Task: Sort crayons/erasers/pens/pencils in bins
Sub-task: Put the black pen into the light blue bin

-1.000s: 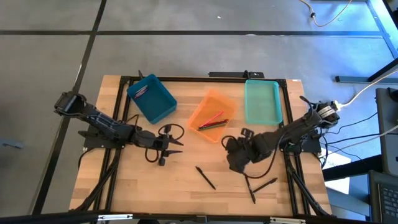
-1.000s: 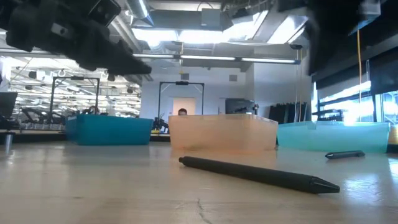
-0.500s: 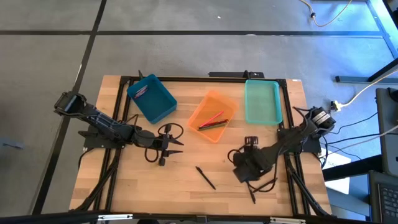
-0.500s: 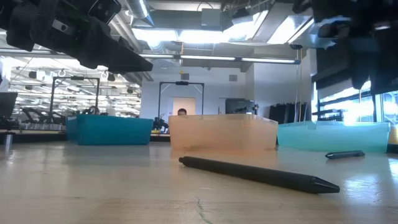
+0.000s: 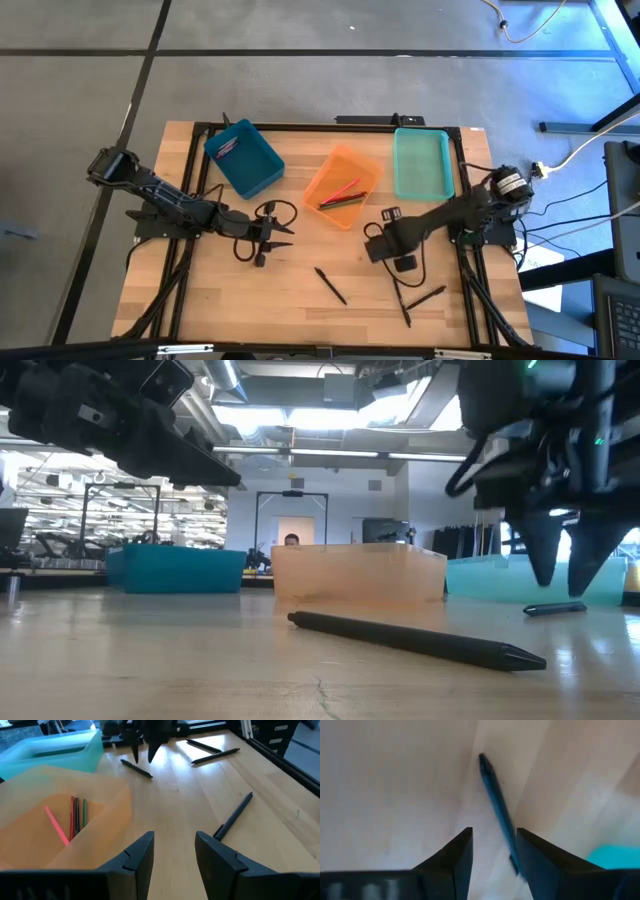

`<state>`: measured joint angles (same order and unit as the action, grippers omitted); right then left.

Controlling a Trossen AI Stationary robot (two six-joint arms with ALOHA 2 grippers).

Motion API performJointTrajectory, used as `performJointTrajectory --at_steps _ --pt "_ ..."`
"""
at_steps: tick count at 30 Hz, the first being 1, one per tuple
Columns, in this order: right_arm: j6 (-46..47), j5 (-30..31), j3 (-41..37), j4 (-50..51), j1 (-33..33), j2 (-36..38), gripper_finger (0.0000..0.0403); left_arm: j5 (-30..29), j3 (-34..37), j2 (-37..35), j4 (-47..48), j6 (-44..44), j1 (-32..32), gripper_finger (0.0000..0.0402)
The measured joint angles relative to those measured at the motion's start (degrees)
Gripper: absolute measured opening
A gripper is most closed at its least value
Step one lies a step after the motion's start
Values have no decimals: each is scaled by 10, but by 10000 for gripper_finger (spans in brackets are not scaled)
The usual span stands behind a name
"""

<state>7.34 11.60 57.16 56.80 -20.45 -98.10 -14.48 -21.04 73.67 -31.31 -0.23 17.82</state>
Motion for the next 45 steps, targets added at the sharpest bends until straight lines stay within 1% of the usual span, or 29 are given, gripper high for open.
performJointTrajectory --at_steps 5,11,16,20,22,25,28,31,35,38,41,45 --pt "-75 -13 -44 -68 46 0 130 0 0 0 0 -4 -3 135" --pt "-94 -61 -73 -103 78 5 82 -1 0 0 0 -4 -10 135" --pt "-93 -68 -67 -98 80 3 34 -1 0 0 0 -3 -10 135" --pt "-77 -68 -37 -67 80 -3 31 -1 0 0 0 -3 -10 135" --pt "-70 -53 -5 -34 80 -3 42 -1 0 0 0 -3 -10 135" --pt "-70 -9 45 21 80 1 54 -1 0 0 0 -3 -10 135" --pt "-96 29 88 55 85 23 51 -1 0 0 0 -3 -10 135" --pt "-103 83 114 80 111 61 46 -1 0 0 0 1 -10 135" --pt "-51 162 125 62 177 144 46 -1 0 0 0 1 -9 135" --pt "3 173 112 27 253 200 47 -1 0 0 0 2 -9 135" --pt "37 183 77 -17 331 246 47 -1 0 0 0 14 -9 135" --pt "130 231 9 -41 417 278 47 -1 0 0 0 17 -9 135"
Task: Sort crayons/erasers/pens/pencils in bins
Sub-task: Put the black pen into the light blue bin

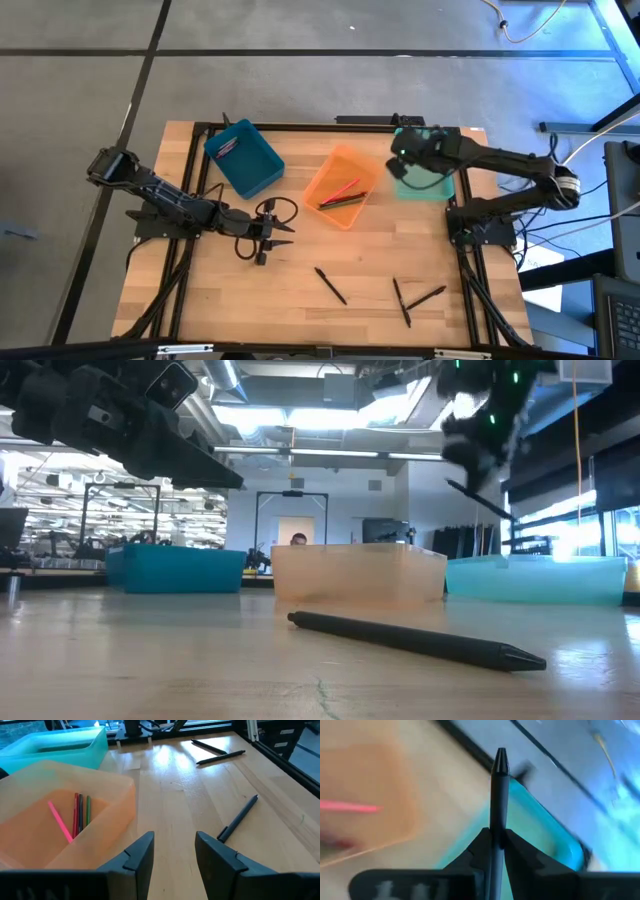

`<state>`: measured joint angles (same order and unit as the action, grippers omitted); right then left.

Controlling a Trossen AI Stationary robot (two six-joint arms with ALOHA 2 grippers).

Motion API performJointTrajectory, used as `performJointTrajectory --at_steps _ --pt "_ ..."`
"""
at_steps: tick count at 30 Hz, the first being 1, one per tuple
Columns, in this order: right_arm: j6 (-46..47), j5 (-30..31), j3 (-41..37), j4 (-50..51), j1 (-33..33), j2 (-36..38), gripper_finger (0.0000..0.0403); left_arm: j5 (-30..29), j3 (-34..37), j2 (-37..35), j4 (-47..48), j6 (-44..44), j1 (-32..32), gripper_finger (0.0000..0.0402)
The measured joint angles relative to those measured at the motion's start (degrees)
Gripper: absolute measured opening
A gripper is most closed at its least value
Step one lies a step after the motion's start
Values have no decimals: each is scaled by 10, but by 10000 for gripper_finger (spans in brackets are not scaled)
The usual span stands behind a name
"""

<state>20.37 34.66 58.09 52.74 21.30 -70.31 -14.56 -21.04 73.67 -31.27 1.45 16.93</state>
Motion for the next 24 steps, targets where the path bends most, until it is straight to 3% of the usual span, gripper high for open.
performJointTrajectory --at_steps 6,14,19,24 --pt "77 -57 -94 -39 88 -7 48 -6 0 0 0 0 0 135" --pt "59 -63 -175 -120 138 -10 89 -27 0 0 0 14 0 135" --pt "18 -73 -174 -134 139 -4 133 -55 0 0 0 16 0 135" --pt "35 -129 -160 -162 74 18 173 -73 0 0 11 29 -3 135"
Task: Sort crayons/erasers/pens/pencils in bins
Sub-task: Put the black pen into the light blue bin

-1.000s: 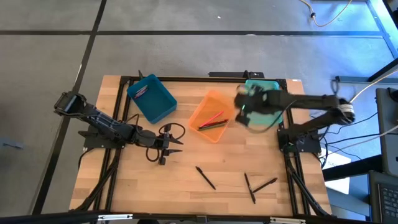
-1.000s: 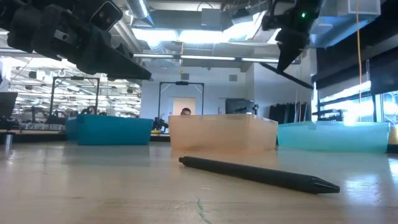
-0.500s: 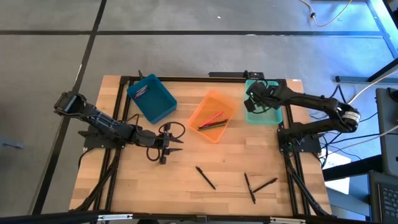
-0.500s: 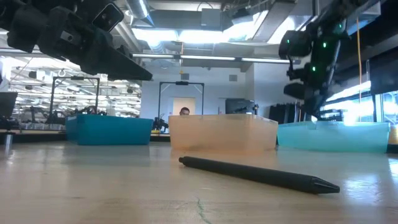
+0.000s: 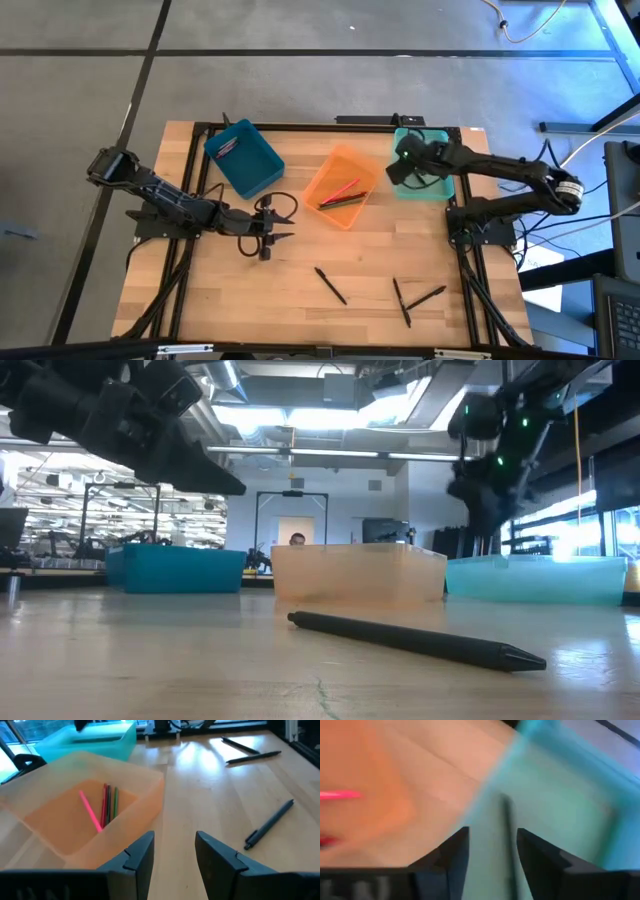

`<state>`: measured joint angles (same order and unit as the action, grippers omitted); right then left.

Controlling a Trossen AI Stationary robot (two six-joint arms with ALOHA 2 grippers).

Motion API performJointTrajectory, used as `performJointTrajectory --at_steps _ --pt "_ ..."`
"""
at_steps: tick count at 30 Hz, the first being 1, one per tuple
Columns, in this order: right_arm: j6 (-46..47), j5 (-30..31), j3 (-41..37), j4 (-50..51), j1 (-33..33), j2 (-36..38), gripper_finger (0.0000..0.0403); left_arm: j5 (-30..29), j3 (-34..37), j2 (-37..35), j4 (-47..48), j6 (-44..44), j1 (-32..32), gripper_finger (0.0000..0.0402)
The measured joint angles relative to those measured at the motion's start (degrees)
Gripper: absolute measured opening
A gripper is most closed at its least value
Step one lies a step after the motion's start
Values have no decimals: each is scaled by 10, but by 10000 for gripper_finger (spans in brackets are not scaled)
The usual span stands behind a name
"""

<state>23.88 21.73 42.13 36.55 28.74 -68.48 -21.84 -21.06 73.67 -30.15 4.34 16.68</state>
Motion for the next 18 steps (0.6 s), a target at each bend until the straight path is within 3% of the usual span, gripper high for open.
performJointTrajectory --at_steps 7,14,18 --pt "103 -62 24 -106 -174 14 182 0 0 0 27 2 -5 135" --pt "185 0 25 -340 -396 -80 176 0 0 0 27 16 -4 135" --pt "210 54 75 -357 -496 -190 175 2 0 0 27 20 -2 135"
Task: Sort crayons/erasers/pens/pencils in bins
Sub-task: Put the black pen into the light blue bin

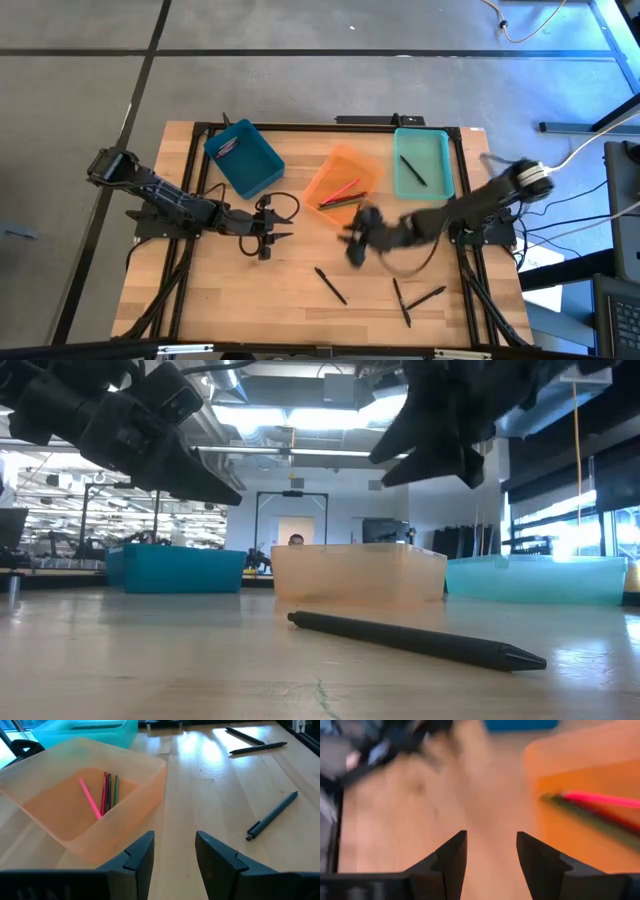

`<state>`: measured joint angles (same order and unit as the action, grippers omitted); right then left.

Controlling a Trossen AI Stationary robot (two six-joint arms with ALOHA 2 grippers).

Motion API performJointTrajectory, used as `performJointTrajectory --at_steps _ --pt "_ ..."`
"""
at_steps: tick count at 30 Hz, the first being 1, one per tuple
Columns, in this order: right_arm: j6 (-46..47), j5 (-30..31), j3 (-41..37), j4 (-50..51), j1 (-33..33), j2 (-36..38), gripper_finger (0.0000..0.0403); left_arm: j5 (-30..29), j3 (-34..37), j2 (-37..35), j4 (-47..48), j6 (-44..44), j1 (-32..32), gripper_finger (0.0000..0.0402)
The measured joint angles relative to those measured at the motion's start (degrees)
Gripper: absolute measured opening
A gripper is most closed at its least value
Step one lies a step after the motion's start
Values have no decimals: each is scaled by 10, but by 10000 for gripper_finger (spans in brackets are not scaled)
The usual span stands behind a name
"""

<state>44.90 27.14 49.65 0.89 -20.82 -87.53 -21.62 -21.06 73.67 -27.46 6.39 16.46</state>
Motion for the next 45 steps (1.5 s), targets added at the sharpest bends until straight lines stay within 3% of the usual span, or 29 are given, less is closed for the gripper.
performJointTrajectory --at_steps 6,11,17,21,29,35,41,45 --pt "-54 32 152 54 -71 -187 175 1 0 0 -1 8 0 135" --pt "-165 -36 272 67 -76 -309 175 1 0 0 -2 12 0 135" --pt "-150 -35 391 226 -67 -397 175 1 0 0 0 21 1 135" --pt "-120 -33 430 304 -67 -415 175 1 0 0 0 21 1 135" --pt "-87 -58 399 303 -66 -412 174 0 0 0 12 21 1 135" --pt "-81 -58 389 316 -59 -411 136 0 0 0 14 22 1 135" --pt "-164 -91 403 352 -40 -382 109 0 0 0 13 23 1 135" --pt "-347 -112 420 354 -39 -335 114 0 0 0 13 22 1 135"
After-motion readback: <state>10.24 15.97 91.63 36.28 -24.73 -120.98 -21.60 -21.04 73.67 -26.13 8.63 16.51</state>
